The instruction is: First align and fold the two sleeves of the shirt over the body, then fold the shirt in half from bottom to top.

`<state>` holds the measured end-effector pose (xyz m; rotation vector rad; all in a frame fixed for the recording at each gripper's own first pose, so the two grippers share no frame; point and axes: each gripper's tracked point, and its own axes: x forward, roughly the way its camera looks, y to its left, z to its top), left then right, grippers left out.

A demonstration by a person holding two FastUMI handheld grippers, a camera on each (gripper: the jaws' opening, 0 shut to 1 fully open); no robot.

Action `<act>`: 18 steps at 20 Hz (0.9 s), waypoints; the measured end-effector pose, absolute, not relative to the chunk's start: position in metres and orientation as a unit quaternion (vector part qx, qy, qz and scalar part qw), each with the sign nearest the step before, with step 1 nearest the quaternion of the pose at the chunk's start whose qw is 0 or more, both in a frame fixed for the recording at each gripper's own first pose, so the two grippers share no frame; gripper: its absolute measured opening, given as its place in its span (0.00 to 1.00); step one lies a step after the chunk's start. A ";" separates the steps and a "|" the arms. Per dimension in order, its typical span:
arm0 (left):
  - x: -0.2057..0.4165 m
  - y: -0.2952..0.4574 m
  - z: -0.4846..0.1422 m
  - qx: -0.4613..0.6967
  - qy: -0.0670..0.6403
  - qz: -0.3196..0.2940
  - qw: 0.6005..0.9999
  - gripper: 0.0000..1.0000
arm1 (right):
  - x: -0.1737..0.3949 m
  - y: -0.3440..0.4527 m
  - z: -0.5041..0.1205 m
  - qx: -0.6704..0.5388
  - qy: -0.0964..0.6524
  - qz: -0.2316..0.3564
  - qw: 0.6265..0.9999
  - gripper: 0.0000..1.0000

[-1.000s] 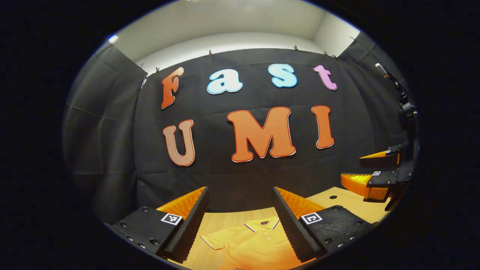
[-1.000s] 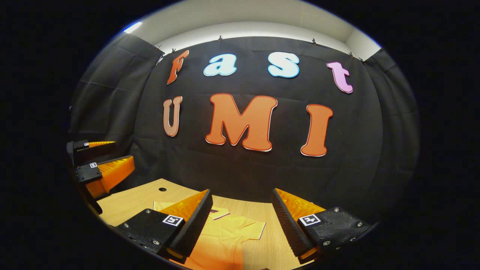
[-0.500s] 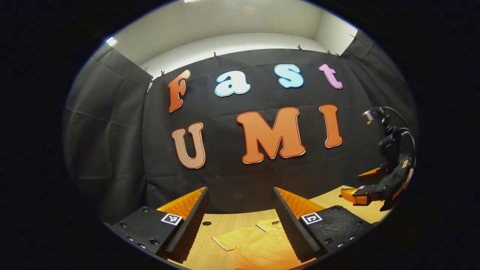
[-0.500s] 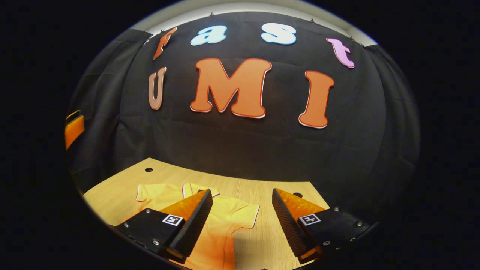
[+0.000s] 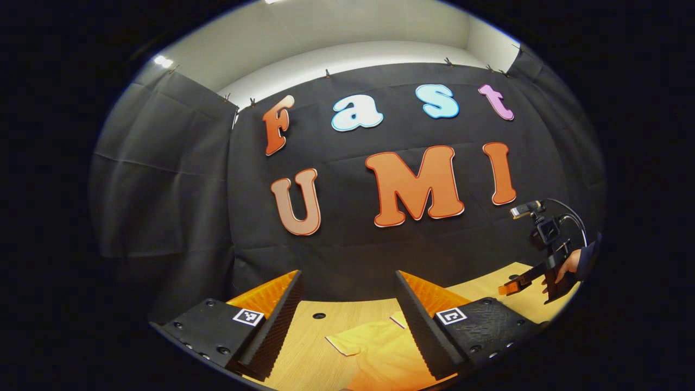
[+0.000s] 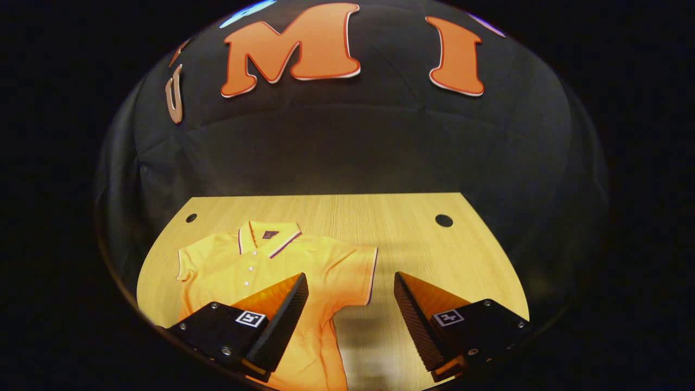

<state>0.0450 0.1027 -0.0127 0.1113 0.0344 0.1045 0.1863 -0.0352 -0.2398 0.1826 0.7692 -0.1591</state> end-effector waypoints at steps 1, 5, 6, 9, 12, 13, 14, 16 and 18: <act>0.045 0.106 -0.014 0.057 0.020 0.058 0.997 1.00 | 0.190 -0.033 -0.250 0.090 0.392 -0.071 0.913 0.96; 0.044 0.113 -0.023 0.056 0.037 0.073 0.995 0.99 | 0.203 -0.036 -0.296 0.084 0.467 -0.063 0.878 0.95; 0.044 0.114 -0.027 0.056 0.042 0.076 0.995 1.00 | 0.206 -0.037 -0.308 0.081 0.486 -0.065 0.868 0.94; 0.041 0.116 -0.038 0.058 0.060 0.084 0.993 0.99 | 0.213 -0.041 -0.344 0.067 0.544 -0.064 0.834 0.92; 0.042 0.120 -0.060 0.053 0.095 0.091 0.990 1.00 | 0.218 -0.044 -0.369 0.072 0.582 -0.068 0.807 0.89; 0.042 0.122 -0.063 0.048 0.103 0.094 0.989 1.00 | 0.220 -0.046 -0.376 0.074 0.590 -0.068 0.801 0.88; 0.041 0.124 -0.068 0.044 0.109 0.097 0.988 0.99 | 0.220 -0.046 -0.382 0.076 0.597 -0.071 0.796 0.87; 0.040 0.125 -0.070 0.046 0.116 0.101 0.987 0.99 | 0.219 -0.045 -0.392 0.090 0.613 -0.078 0.781 0.75; 0.040 0.124 -0.073 0.051 0.121 0.100 0.986 0.99 | 0.217 -0.042 -0.399 0.107 0.625 -0.078 0.769 0.76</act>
